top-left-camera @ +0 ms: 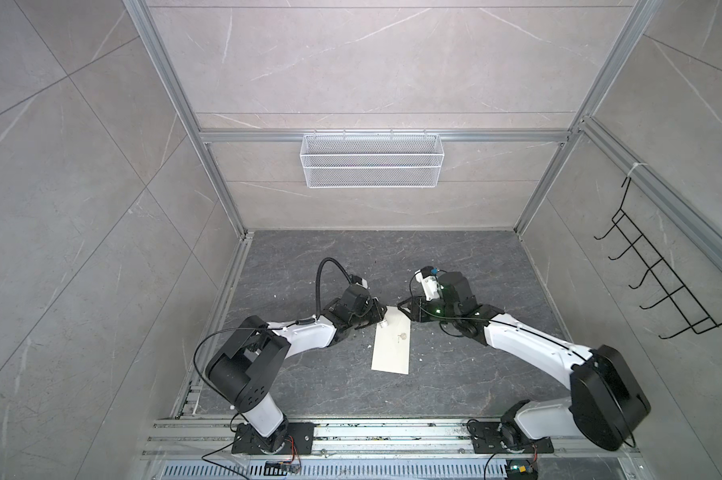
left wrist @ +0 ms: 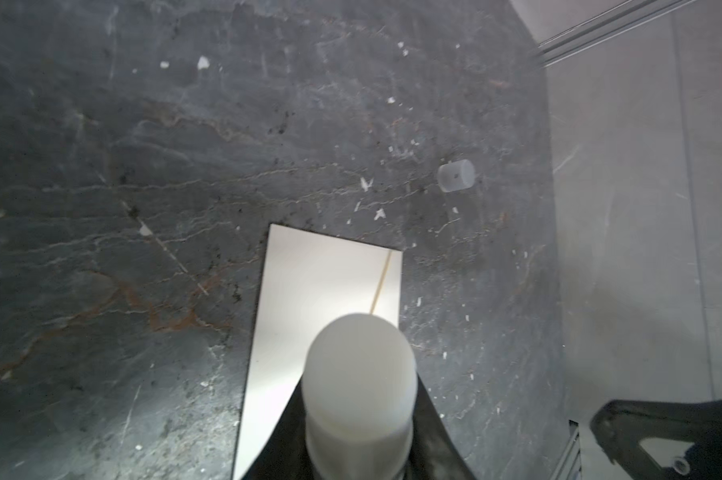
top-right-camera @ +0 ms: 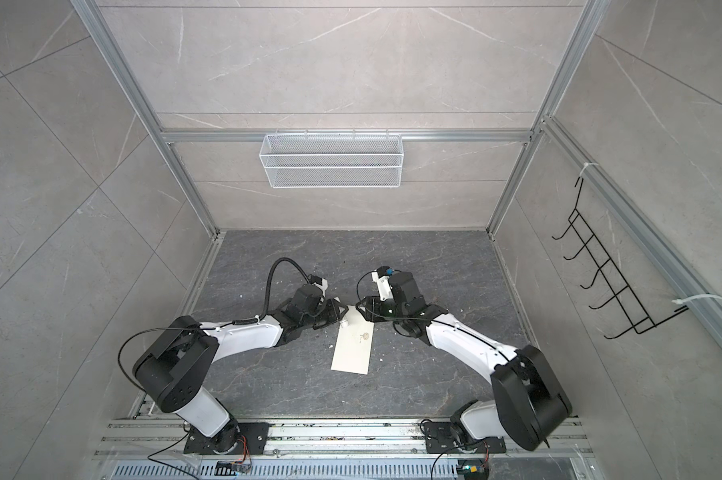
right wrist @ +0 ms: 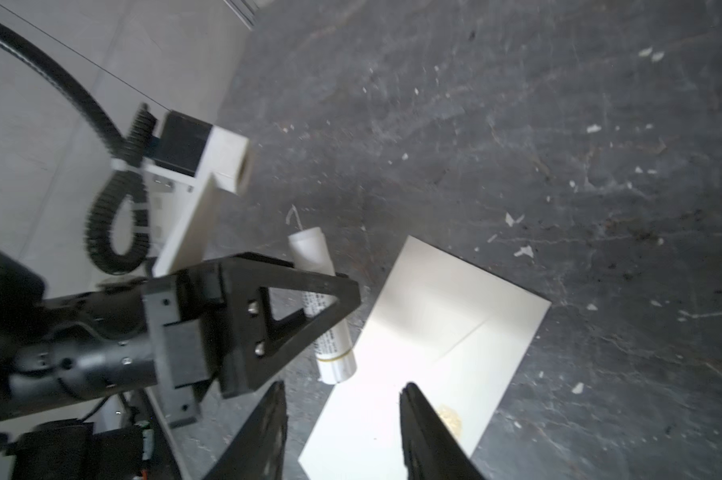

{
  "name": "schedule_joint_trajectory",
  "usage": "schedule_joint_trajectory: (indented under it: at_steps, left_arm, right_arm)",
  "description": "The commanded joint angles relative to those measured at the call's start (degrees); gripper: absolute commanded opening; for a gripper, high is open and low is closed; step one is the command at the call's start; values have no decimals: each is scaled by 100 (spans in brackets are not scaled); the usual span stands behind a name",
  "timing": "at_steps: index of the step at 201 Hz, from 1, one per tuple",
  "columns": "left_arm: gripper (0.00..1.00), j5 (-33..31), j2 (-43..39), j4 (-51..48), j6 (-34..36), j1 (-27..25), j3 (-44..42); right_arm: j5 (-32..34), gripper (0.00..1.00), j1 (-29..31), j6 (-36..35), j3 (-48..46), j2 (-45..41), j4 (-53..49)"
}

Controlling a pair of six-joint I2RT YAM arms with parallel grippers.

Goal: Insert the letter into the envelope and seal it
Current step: 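Raise both grippers off the envelope, right gripper still holding the glue stick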

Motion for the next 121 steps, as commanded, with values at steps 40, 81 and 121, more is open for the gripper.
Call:
schedule_joint_trajectory:
  at_steps: [40,81,121]
  left_arm:
    - [0,402,-826,314,-209,17,114]
    - [0,706,-1211,412,-465,15,128]
    - [0,807,-1473,465,-616,17,58]
  right_arm:
    - [-736,69,-7,52,-584,-727,586]
    - [-1425,75,-7,334,-767,-625,1307]
    - [-1658,64,15,549,-829,-436,1737]
